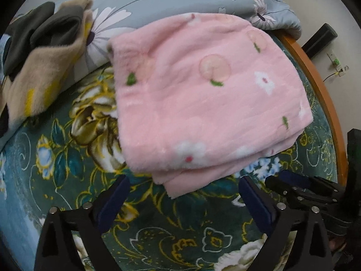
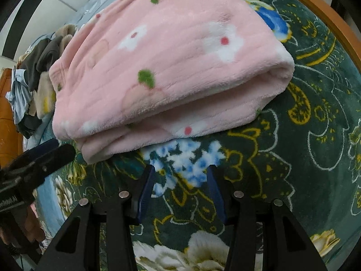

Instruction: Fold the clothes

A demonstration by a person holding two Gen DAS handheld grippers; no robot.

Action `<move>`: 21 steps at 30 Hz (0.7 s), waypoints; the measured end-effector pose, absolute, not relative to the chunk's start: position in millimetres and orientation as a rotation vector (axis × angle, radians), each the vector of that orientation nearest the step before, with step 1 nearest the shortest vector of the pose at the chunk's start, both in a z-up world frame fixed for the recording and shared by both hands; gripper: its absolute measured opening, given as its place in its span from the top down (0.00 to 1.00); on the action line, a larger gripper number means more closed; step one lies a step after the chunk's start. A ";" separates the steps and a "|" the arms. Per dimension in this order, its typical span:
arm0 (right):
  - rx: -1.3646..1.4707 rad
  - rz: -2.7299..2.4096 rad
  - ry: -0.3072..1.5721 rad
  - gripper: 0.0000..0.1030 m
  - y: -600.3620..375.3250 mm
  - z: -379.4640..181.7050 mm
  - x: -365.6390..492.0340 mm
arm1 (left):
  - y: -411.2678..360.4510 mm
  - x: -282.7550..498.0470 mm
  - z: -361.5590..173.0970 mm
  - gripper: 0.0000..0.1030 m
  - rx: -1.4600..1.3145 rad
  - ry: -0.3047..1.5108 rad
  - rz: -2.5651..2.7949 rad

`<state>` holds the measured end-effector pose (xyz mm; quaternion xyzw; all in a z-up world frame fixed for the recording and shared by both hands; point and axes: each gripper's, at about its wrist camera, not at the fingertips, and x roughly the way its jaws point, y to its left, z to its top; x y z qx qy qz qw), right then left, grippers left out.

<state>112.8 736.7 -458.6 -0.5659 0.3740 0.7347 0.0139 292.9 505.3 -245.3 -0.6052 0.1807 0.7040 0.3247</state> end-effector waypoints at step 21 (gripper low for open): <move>-1.568 2.251 1.121 0.14 723.9 -445.4 128.8 | 468.3 307.9 -232.8 0.00 -1.364 0.429 1.921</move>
